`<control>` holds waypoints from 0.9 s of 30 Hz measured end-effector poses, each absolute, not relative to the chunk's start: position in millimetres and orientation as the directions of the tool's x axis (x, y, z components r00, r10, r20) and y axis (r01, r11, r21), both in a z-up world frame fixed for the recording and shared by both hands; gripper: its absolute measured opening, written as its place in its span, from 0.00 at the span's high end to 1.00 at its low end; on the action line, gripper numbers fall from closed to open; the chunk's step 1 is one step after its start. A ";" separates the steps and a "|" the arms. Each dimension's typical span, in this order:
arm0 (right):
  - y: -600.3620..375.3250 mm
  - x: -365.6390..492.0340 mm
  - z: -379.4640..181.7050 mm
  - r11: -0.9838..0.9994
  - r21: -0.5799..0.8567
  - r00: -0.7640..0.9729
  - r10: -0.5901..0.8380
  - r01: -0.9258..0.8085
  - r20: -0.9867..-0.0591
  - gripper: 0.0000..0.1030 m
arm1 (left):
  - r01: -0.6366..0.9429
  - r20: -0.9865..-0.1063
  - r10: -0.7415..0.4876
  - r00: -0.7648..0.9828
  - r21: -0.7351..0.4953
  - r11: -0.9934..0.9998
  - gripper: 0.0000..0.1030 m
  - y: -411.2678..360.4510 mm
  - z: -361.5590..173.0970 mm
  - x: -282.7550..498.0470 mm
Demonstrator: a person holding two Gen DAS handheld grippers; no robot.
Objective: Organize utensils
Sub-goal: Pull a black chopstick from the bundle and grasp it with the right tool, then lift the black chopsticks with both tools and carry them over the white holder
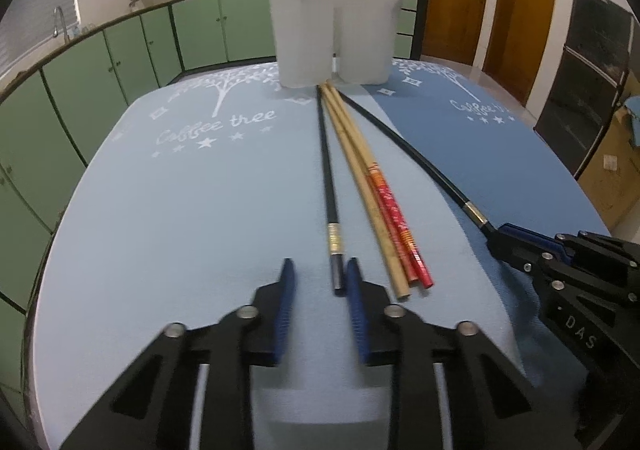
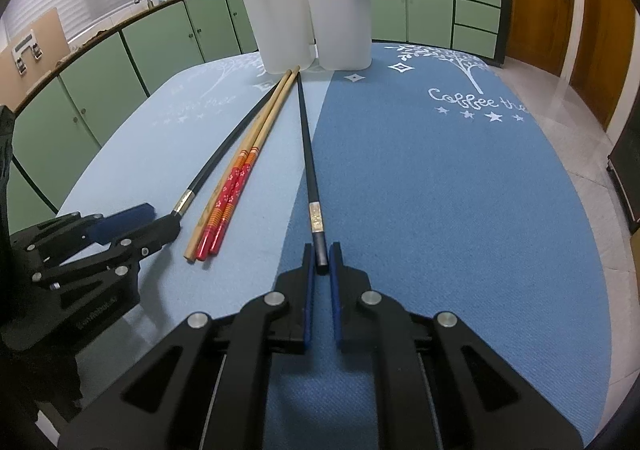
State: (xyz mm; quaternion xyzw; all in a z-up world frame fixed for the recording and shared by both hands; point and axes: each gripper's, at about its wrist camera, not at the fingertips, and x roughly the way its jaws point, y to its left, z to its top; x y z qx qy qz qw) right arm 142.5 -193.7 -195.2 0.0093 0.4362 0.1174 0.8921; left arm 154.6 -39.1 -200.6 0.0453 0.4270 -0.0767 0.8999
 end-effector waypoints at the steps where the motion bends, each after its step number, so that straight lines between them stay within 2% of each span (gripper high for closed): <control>1: -194.3 142.8 -195.3 0.972 0.122 0.591 0.220 -0.201 -0.776 0.92 | 0.176 -0.775 -0.103 0.623 0.011 0.984 0.87 -39.8 -200.6 155.0; 2: -195.2 142.7 -195.3 0.971 0.129 0.590 0.225 -0.201 -0.775 0.92 | 0.173 -0.775 -0.113 0.622 -0.005 0.985 0.93 -40.4 -200.6 155.3; 3: -195.8 142.7 -195.3 0.970 0.134 0.590 0.229 -0.201 -0.774 0.93 | 0.171 -0.775 -0.117 0.621 -0.012 0.985 0.94 -40.5 -200.7 155.7; 15: -197.4 135.9 -185.5 0.969 0.134 0.605 0.235 -0.208 -0.761 0.94 | 0.156 -0.757 -0.123 0.642 -0.028 0.987 0.94 -30.0 -174.6 144.8; 27: -207.6 127.0 -123.0 0.965 0.136 0.694 0.258 -0.226 -0.672 0.94 | 0.162 -0.658 -0.143 0.739 -0.031 0.986 0.94 -14.8 -106.6 131.6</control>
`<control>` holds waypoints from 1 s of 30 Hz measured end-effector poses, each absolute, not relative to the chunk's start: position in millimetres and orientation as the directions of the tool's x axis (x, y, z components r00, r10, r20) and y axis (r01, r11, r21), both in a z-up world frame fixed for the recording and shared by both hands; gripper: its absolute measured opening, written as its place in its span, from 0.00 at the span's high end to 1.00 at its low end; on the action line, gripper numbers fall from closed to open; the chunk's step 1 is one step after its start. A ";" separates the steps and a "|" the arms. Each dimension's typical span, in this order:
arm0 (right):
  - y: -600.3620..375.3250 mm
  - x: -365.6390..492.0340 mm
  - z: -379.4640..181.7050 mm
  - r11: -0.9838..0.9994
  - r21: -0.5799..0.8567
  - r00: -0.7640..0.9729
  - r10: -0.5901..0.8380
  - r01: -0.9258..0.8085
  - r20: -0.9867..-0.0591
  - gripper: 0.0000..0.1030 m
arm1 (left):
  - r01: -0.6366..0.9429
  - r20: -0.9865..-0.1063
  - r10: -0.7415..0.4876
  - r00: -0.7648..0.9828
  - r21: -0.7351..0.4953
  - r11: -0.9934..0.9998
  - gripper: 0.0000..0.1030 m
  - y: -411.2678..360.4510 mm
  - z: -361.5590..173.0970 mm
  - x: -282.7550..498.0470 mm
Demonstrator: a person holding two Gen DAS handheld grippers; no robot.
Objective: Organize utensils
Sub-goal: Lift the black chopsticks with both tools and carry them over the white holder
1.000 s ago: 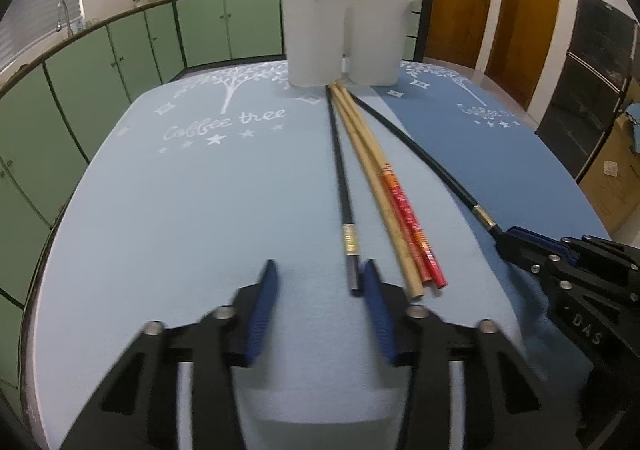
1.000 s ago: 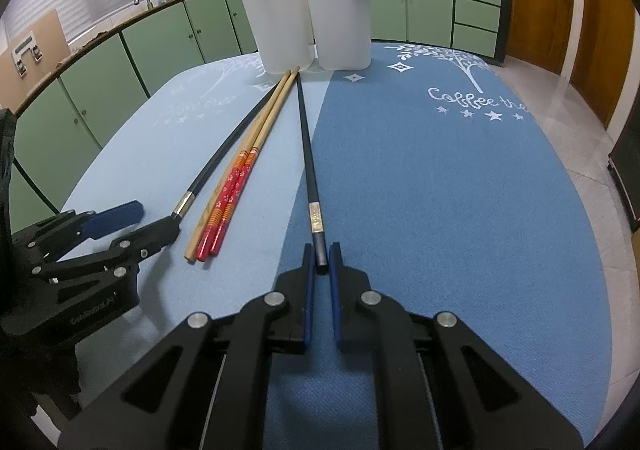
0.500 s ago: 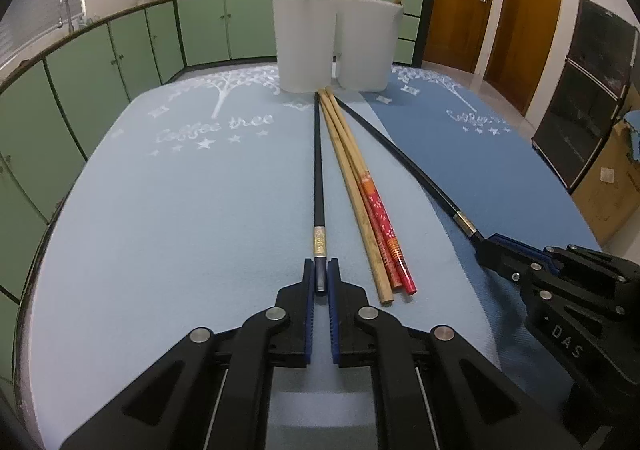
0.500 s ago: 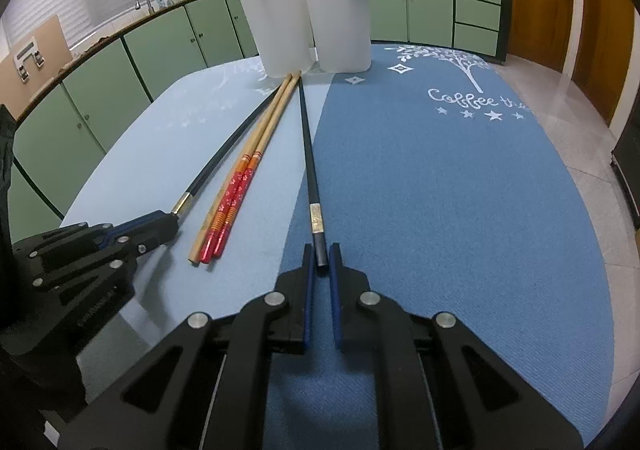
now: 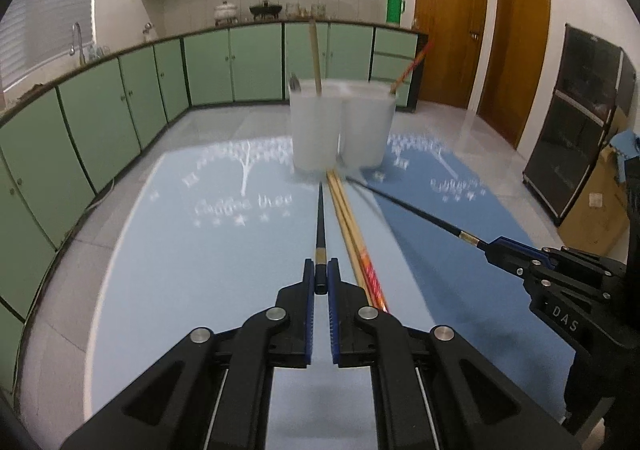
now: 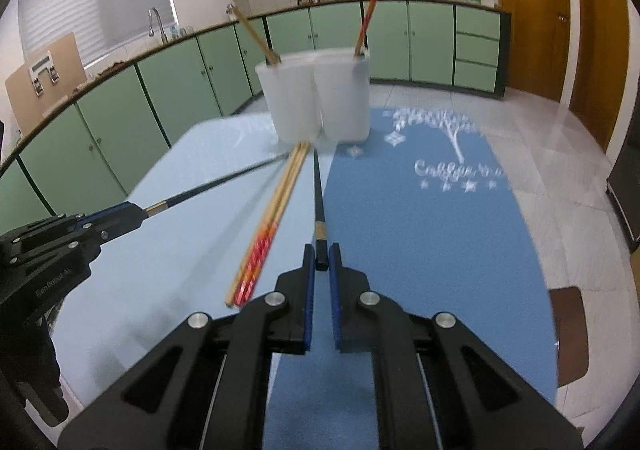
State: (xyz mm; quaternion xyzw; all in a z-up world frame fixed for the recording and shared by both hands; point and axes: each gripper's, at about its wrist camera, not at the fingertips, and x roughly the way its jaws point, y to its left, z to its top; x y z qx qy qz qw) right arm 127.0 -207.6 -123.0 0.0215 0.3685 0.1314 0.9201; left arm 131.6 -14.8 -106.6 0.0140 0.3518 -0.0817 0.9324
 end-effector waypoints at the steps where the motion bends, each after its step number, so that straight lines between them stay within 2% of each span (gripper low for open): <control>1: -208.4 126.8 -115.7 0.963 0.137 0.702 0.262 -0.230 -0.662 0.94 | 0.163 -0.648 -0.144 0.748 -0.032 0.986 0.94 -14.3 -101.5 131.8; 8: -211.2 134.0 -68.8 0.955 0.122 0.745 0.288 -0.271 -0.602 0.94 | 0.186 -0.584 -0.172 0.793 -0.036 0.982 0.94 -13.6 -61.3 139.2; 17: -212.8 159.3 -19.3 0.942 0.117 0.764 0.324 -0.313 -0.558 0.94 | 0.226 -0.545 -0.217 0.810 -0.052 0.973 0.94 -13.7 -31.0 159.9; 30: -207.9 203.6 36.5 0.920 0.124 0.748 0.376 -0.372 -0.547 0.94 | 0.285 -0.481 -0.272 0.833 -0.047 0.957 0.94 -23.2 9.4 188.4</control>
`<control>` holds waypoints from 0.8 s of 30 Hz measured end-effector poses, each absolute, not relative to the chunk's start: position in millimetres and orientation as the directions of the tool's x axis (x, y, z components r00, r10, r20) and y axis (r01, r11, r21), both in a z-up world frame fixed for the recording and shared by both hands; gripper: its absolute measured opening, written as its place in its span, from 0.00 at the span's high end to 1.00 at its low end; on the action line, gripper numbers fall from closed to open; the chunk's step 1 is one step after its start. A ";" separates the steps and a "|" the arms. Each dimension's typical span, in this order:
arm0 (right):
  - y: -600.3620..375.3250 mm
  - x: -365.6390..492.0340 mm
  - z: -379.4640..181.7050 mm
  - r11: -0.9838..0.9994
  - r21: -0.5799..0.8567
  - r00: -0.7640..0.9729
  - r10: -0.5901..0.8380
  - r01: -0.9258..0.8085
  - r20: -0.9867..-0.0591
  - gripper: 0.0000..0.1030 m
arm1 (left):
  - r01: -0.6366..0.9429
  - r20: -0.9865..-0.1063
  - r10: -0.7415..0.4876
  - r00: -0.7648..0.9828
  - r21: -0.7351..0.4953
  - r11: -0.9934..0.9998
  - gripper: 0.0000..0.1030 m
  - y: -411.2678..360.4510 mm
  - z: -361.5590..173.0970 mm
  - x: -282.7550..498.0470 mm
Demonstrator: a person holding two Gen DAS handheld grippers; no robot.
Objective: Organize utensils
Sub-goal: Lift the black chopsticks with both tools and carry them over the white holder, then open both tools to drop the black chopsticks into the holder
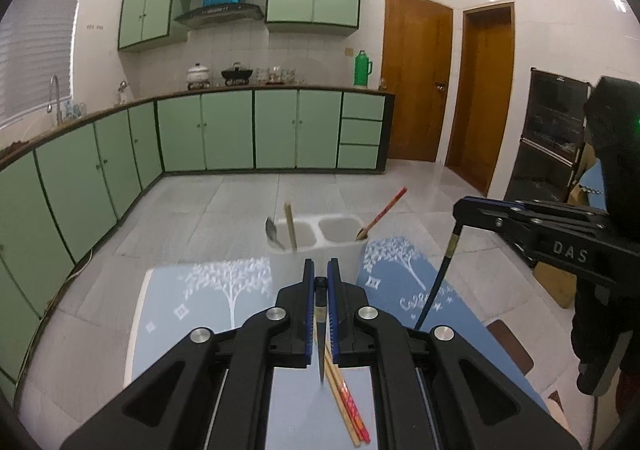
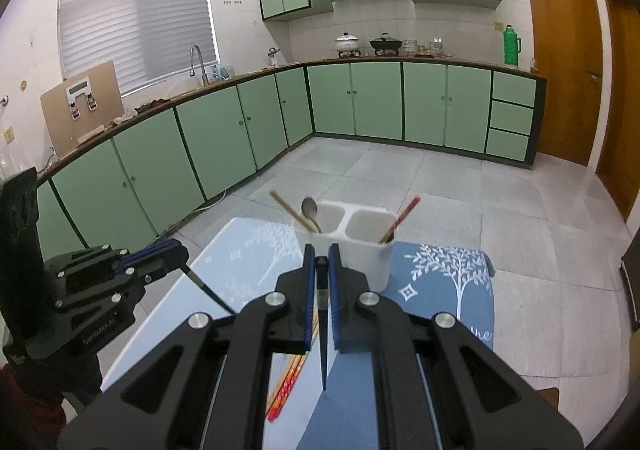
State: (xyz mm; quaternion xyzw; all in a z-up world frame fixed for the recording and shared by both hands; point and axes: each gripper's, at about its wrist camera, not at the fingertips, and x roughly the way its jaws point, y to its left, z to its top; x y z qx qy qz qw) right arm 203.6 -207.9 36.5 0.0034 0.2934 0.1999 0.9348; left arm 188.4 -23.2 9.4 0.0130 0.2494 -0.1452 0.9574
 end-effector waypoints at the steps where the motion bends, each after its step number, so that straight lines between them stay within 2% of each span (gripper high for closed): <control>1: -208.1 206.0 40.4 0.919 0.126 0.749 0.378 -0.372 -0.544 0.94 | 0.293 -0.473 -0.282 0.835 -0.052 0.955 0.94 -24.5 14.2 190.1; 7: -213.2 225.5 79.8 0.917 0.134 0.779 0.390 -0.375 -0.492 0.94 | 0.319 -0.408 -0.309 0.859 -0.045 0.947 0.94 -32.6 42.2 201.7; 16: -223.9 271.3 131.1 0.937 0.121 0.858 0.349 -0.328 -0.377 0.94 | 0.296 -0.245 -0.291 0.925 -0.018 0.955 0.94 -50.7 100.5 253.8; 21: -230.8 307.7 133.0 0.943 0.138 0.875 0.333 -0.304 -0.350 0.94 | 0.258 -0.196 -0.254 0.947 -0.004 0.966 0.94 -55.0 100.0 288.3; 24: -229.8 326.4 121.0 0.945 0.142 0.873 0.327 -0.295 -0.361 0.94 | 0.250 -0.215 -0.243 0.946 0.002 0.968 0.94 -59.1 83.1 310.0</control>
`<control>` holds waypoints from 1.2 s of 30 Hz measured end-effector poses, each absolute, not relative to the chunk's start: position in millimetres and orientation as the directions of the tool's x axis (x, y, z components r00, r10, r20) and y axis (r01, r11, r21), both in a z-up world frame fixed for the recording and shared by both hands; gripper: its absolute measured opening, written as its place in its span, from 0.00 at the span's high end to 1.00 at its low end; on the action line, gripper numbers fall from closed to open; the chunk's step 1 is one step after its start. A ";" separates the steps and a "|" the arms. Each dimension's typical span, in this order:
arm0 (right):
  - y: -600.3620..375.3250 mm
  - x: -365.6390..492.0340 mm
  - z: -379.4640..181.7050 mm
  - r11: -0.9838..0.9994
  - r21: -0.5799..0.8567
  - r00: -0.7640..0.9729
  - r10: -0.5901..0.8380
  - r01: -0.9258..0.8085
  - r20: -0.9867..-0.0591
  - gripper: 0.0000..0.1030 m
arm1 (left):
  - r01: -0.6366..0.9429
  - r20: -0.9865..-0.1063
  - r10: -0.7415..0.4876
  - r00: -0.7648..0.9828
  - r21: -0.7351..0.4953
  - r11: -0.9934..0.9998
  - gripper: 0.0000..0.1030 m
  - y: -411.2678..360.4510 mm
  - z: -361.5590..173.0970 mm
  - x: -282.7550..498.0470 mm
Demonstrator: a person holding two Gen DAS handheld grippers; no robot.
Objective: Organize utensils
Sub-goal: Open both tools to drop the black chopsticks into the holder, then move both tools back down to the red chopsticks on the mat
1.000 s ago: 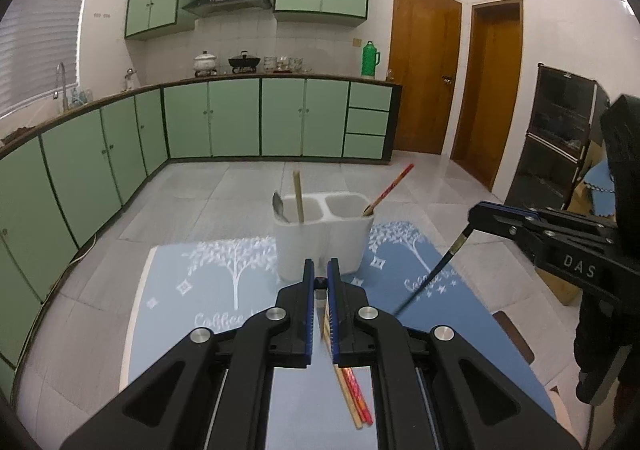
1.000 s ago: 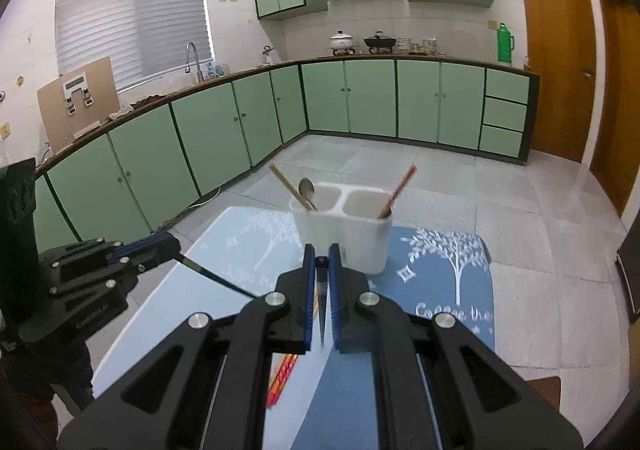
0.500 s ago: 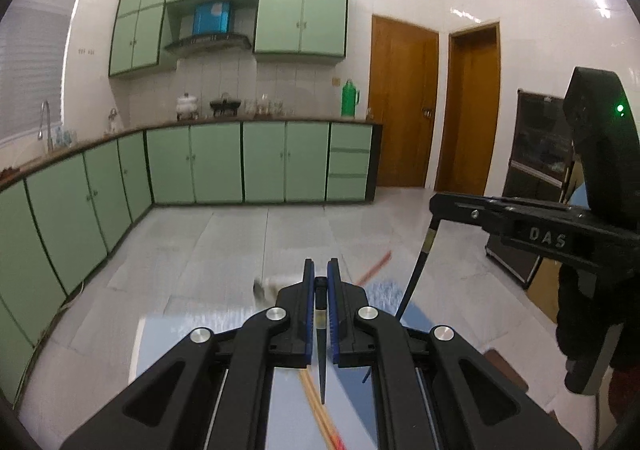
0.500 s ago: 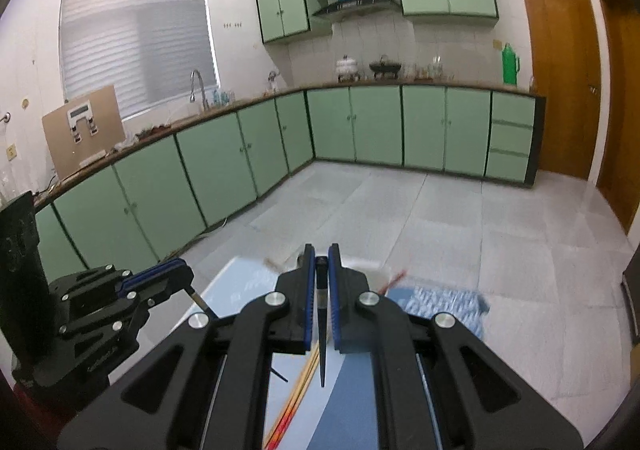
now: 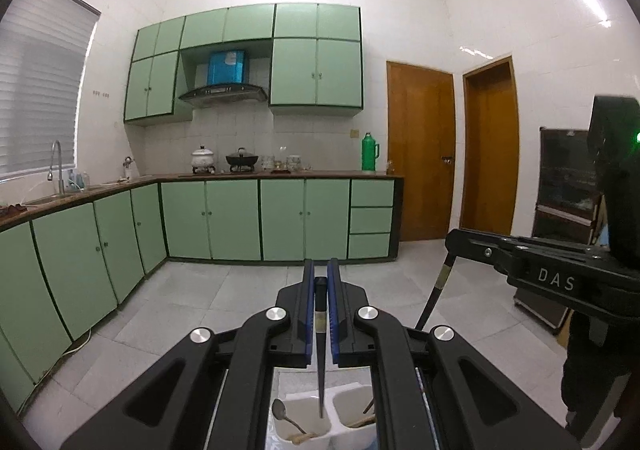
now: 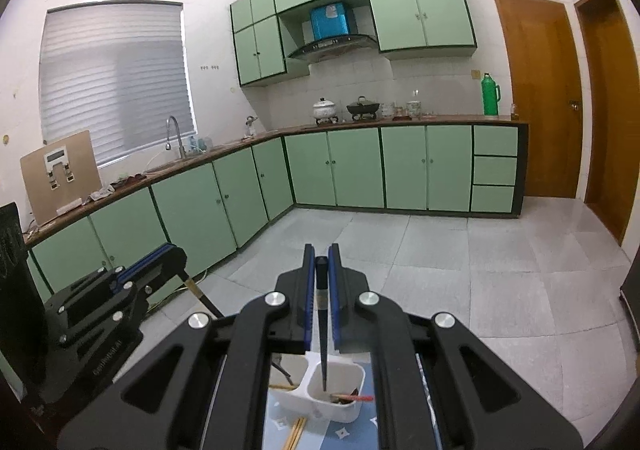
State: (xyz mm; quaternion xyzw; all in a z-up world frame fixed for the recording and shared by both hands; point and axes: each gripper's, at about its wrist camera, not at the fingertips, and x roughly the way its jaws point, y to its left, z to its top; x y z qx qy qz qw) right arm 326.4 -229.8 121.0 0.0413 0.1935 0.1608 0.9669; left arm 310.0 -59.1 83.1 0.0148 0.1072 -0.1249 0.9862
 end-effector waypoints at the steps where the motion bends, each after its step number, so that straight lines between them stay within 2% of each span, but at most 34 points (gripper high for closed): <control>1: -227.4 331.8 114.3 0.946 0.138 0.871 0.323 -0.293 -0.371 0.94 | 0.247 -0.224 -0.239 0.945 0.008 0.969 0.94 -61.2 78.1 315.1; 9: -205.0 355.9 66.7 0.951 0.098 0.837 0.304 -0.292 -0.456 0.94 | 0.260 -0.323 -0.248 0.913 -0.007 0.966 0.94 -59.8 37.8 343.0; 11: -205.5 360.6 56.7 0.954 0.097 0.827 0.295 -0.285 -0.479 0.93 | 0.257 -0.343 -0.251 0.905 -0.031 0.966 0.84 -53.2 31.9 345.4; 14: -208.6 361.5 52.0 0.958 0.107 0.828 0.285 -0.268 -0.483 0.85 | 0.250 -0.342 -0.250 0.906 -0.045 0.967 0.82 -45.8 31.6 340.7; 15: -210.7 361.0 52.9 0.959 0.112 0.830 0.282 -0.261 -0.481 0.74 | 0.249 -0.340 -0.250 0.906 -0.048 0.967 0.81 -43.6 32.5 338.5; 16: -211.2 359.3 54.5 0.960 0.114 0.834 0.279 -0.255 -0.477 0.70 | 0.248 -0.339 -0.250 0.907 -0.049 0.968 0.79 -41.5 33.8 338.7; 18: -213.4 352.7 60.0 0.963 0.108 0.847 0.269 -0.247 -0.458 0.68 | 0.242 -0.329 -0.244 0.912 -0.049 0.969 0.71 -39.3 40.3 332.4; 20: -218.4 343.2 65.0 0.964 0.109 0.859 0.266 -0.243 -0.438 0.60 | 0.239 -0.317 -0.243 0.917 -0.053 0.970 0.59 -35.0 45.1 323.2; 25: -235.7 304.5 71.5 0.964 0.127 0.881 0.266 -0.235 -0.391 0.45 | 0.229 -0.316 -0.240 0.918 -0.073 0.971 0.48 -22.8 47.3 292.0; 31: -250.9 248.0 48.8 0.966 0.128 0.884 0.257 -0.224 -0.390 0.32 | 0.224 -0.351 -0.247 0.903 -0.106 0.969 0.40 -7.2 18.3 243.7; 36: -252.7 202.7 0.6 0.970 0.135 0.858 0.244 -0.204 -0.453 0.23 | 0.170 -0.428 -0.198 0.882 -0.103 0.980 0.33 1.1 -31.0 208.4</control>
